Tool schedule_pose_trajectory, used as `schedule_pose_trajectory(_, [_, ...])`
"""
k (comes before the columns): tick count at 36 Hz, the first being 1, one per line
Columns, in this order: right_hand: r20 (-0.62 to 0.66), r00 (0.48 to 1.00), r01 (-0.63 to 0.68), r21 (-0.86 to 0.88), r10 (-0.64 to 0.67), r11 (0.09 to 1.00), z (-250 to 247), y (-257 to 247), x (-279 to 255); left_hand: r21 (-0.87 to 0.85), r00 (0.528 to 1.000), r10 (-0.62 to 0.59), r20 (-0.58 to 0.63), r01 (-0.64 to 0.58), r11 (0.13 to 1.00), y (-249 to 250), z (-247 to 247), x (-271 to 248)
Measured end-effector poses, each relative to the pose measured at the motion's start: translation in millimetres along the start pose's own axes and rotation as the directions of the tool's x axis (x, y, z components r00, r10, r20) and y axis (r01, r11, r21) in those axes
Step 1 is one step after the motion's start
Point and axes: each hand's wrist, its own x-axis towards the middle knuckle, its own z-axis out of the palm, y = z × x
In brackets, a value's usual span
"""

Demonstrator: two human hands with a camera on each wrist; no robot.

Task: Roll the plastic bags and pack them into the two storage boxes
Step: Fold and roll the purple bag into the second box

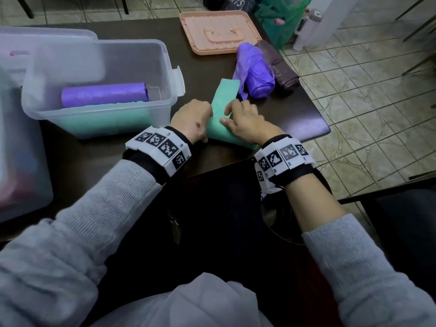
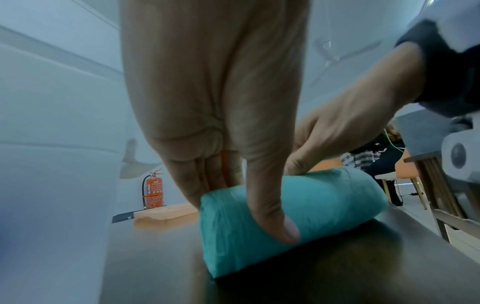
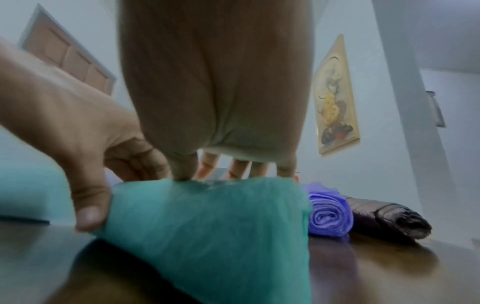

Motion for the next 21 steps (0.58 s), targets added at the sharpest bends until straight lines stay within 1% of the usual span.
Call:
schedule_pose_trajectory(2, [-0.103,0.992,0.06,-0.068,-0.066,0.996,1.2,-2.3,-0.1,-0.011,1.0,-0.002,-0.006,0.002,1.0,-1.3,0.0,1.3])
schedule_pose_trajectory(4, [-0.161,0.974,0.134,-0.147,-0.157,0.98,3.9,-5.0,-1.6,-0.026,1.0,-0.005,-0.005,0.005,1.0,-2.4,-1.0,2.7])
schedule_pose_trajectory(5, [-0.174,0.966,0.167,-0.145,-0.191,0.975,6.0,-5.9,-3.3,-0.035,1.0,-0.007,-0.003,0.007,0.999,-2.9,-2.2,3.0])
schedule_pose_trajectory(7, [-0.186,0.955,0.216,-0.089,-0.229,0.972,10.3,-6.4,-8.1,-0.054,1.0,-0.015,0.006,0.015,0.998,-3.6,-4.8,3.9])
schedule_pose_trajectory(9, [-0.178,0.952,0.235,-0.088,-0.247,0.968,12.4,-4.6,-14.0,-0.057,0.999,-0.028,0.029,0.029,0.998,-2.9,-7.5,4.7])
schedule_pose_trajectory(12, [-0.137,0.96,0.224,-0.154,-0.245,0.962,12.2,-1.5,-21.9,-0.038,0.997,-0.047,0.068,0.05,0.998,1.3,-11.4,6.1])
schedule_pose_trajectory(15, [-0.178,0.95,0.224,-0.184,-0.256,0.957,17.0,-1.1,-26.4,-0.008,0.992,-0.066,0.108,0.068,0.998,3.6,-13.4,7.3])
schedule_pose_trajectory(18, [-0.226,0.941,0.23,-0.126,-0.253,0.965,24.0,1.2,-27.8,-0.006,0.989,-0.052,0.135,0.053,0.999,1.0,-15.4,5.4])
schedule_pose_trajectory(21, [-0.221,0.944,0.249,-0.006,-0.244,0.969,27.3,5.7,-28.8,-0.012,0.986,-0.027,0.162,0.029,1.0,-3.8,-16.7,1.5])
